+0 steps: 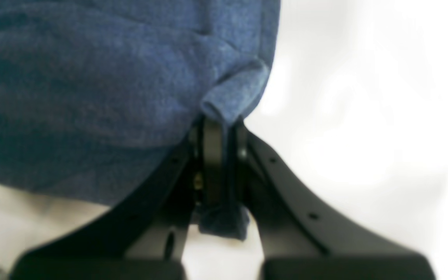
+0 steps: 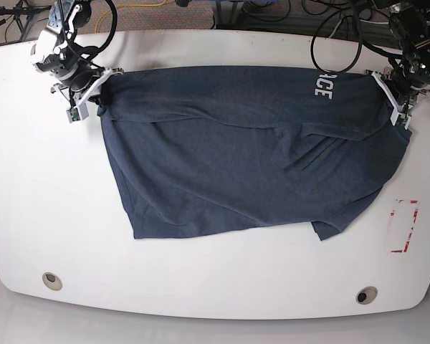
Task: Fold the T-shirt properly
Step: 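Grasp the folded edge corners with both grippers, then pull the folded edge away from the shirt body with both grippers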
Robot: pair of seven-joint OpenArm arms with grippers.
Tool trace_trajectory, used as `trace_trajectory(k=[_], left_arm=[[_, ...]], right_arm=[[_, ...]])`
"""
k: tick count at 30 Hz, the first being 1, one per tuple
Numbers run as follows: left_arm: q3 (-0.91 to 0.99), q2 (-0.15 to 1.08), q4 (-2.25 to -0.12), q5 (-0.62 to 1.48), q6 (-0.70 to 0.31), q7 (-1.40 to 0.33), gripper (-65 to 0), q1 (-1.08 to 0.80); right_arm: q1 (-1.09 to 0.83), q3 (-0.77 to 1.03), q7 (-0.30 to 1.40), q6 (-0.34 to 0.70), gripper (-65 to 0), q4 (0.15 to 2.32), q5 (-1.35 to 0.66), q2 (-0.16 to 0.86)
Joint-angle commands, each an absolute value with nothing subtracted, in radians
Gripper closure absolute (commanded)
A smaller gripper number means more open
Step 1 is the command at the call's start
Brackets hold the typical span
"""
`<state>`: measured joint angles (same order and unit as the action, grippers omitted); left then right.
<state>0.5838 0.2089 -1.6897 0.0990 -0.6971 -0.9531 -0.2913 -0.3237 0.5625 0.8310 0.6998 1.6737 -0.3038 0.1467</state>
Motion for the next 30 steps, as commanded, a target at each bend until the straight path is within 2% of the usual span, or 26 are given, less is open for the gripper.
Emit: trace_trajectory(k=[1,14,17,19,21,22,23,24,27,30], left_arm=[[0.588,0.222,-1.741,0.085,-0.698,-0.978,-6.1,-0.328],[0.587,0.223,-1.834,0.087,-0.698,-0.978,-6.4,-0.426],[0.585,0.223,-1.833,0.085,-0.698,-0.978,-10.6,-0.421],[0.584,0.223,-1.834,0.087,-0.698,-0.978,-15.3,-0.420],[0.576,0.223,-1.842,0.088,-0.698,-0.978,-21.1,-0.417],[0.570,0.223,-1.851,0.088,-0.698,-0.978,-25.0,-0.404],[0.570,0.223,-1.856,0.088,-0.698,-0.978,-26.7,-0.401],[0.568,0.223,-1.867,0.088,-0.698,-0.978,-30.3,-0.392],[0.564,0.222,-1.886,0.093,-0.698,-0.983,-35.0,-0.378],[0.561,0.222,-1.914,0.094,-0.698,-1.020,-35.1,-0.331]], right_arm=[[-0.381,0.570,0.892,0.698,-0.2,1.689,-0.255,0.182],[-0.518,0.591,0.892,0.698,-0.3,1.784,-0.254,0.182],[-0.518,0.595,0.892,0.698,-2.1,1.784,-0.254,0.180],[-0.518,0.595,0.892,0.698,-5.9,1.787,-0.254,0.180],[-0.515,0.595,0.892,0.698,-12.7,1.796,-0.254,0.179],[-0.515,0.595,0.892,0.698,-18.2,1.804,-0.254,0.179],[-0.515,0.595,0.892,0.698,-20.9,1.808,-0.254,0.179],[-0.513,0.595,0.892,0.698,-28.4,1.822,-0.254,0.179],[-0.513,0.595,0.892,0.698,-39.8,1.859,-0.254,0.179],[-0.513,0.595,0.892,0.698,-47.6,1.908,-0.254,0.179]])
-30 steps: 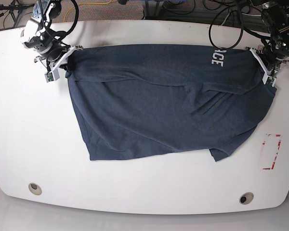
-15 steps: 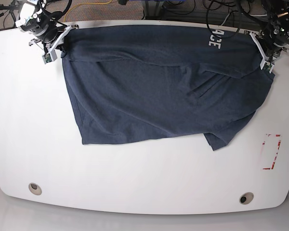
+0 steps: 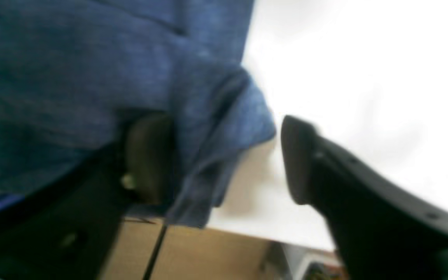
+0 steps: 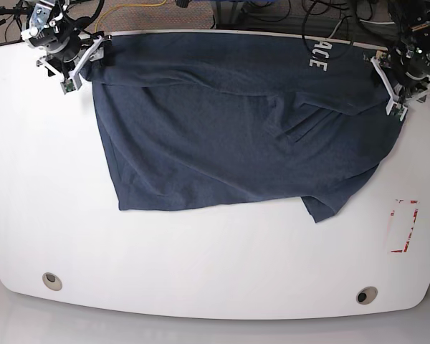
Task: Fold the T-shirt properly
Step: 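Pull the folded edge away from the shirt body with both grippers, then release and move the right gripper to the shirt's side corner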
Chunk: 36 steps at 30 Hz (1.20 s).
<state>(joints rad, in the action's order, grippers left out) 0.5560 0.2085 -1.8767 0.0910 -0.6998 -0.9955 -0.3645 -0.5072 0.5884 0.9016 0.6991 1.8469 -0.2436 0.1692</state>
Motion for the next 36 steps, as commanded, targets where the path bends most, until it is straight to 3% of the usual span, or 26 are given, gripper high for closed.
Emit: trace_trajectory(k=[1,10,18,36], left_arm=[[0.561,0.222,-1.925,0.094,-0.698,-1.043,-35.4,-0.311],[0.561,0.222,-1.995,0.096,-0.698,-1.204,-35.6,-0.136],[0.568,0.222,-1.992,0.088,-0.698,-1.214,-35.4,-0.033],[0.572,0.222,-1.988,0.085,-0.698,-1.214,-35.3,0.004]], right_arm=[[-0.513,0.595,0.892,0.698,-49.0,1.929,-0.254,0.179],[-0.456,0.595,0.897,0.698,-49.8,2.003,-0.252,0.180],[-0.289,0.591,0.897,0.698,-49.8,1.951,-0.252,0.185],[0.271,0.587,0.892,0.698,-49.8,1.458,-0.094,0.179]])
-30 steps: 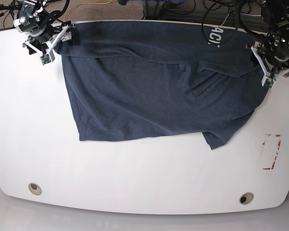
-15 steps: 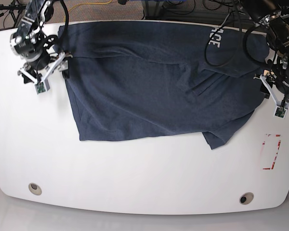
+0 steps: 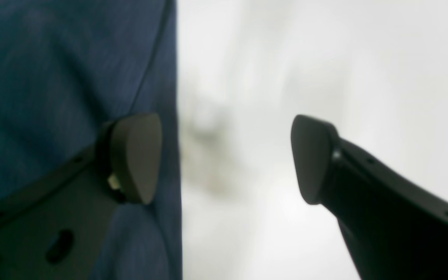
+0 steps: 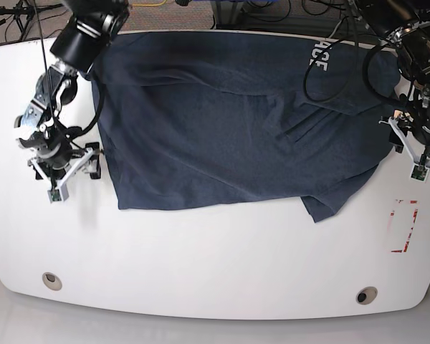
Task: Fold the T-shirt properly
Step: 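Release and move the right gripper to the shirt's side corner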
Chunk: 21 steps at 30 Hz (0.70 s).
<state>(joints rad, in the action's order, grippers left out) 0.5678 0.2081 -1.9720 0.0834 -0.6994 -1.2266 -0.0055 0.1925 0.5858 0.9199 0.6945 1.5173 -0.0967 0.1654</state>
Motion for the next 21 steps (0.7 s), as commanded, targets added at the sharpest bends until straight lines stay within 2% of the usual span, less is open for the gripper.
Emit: trace_trajectory(k=[1,6,14,21], left_arm=[[0.573,0.222,-1.986,0.085,-0.698,-1.214,-35.3,-0.002],[0.610,0.222,-1.986,0.085,-0.698,-1.213,-35.3,-0.013],[0.644,0.222,-1.986,0.085,-0.698,-1.213,-35.3,-0.015],[0.673,0.222,-1.986,0.085,-0.698,-1.213,-35.3,-0.015]], right_arm=[[0.300,0.587,0.891,0.698,-49.8,1.420,-0.091,0.179],[0.395,0.587,0.881,0.698,-49.8,1.280,-0.091,0.180],[0.472,0.584,0.765,0.698,-49.8,1.082,-0.093,0.177],[0.490,0.489,0.659,0.698,-49.8,0.954,-0.093,0.176]])
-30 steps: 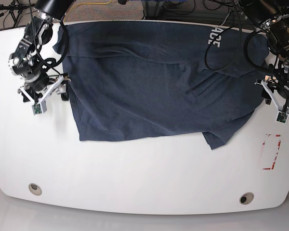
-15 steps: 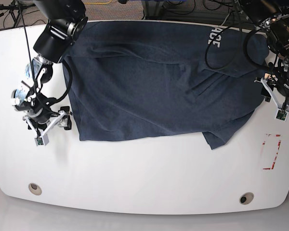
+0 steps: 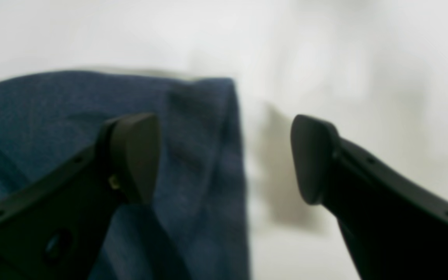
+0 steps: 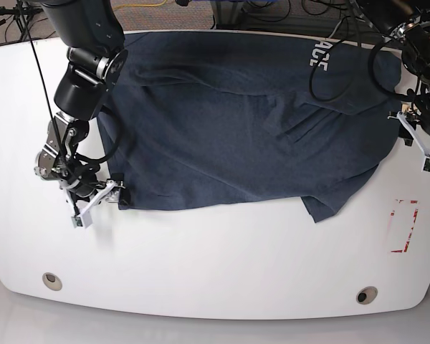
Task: Fold the T-shirt properly
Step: 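Release and move the right gripper to the shirt's side corner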
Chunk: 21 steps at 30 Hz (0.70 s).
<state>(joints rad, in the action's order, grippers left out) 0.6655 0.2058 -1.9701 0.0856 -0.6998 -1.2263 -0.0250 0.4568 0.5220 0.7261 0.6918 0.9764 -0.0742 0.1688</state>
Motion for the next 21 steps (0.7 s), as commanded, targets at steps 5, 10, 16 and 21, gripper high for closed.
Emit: trace_trajectory(k=[5,10,16,21], left_arm=[[0.679,0.222,-1.986,0.085,-0.698,-1.213,-35.3,-0.016],[0.679,0.222,-1.980,0.085,-0.698,-1.213,-35.3,-0.016],[0.679,0.222,-1.948,0.085,-0.698,-1.213,-35.3,-0.007],[0.677,0.222,-1.910,0.085,-0.698,-1.211,-35.3,-0.004]], right_arm=[[0.492,0.456,0.613,0.698,-49.6,0.909,-0.093,0.171],[0.492,0.453,0.611,0.698,-49.6,0.901,-0.084,0.139],[0.492,0.453,0.608,0.698,-48.8,0.901,-0.084,0.136],[0.490,0.453,0.599,0.698,-37.4,0.900,-0.082,0.142]])
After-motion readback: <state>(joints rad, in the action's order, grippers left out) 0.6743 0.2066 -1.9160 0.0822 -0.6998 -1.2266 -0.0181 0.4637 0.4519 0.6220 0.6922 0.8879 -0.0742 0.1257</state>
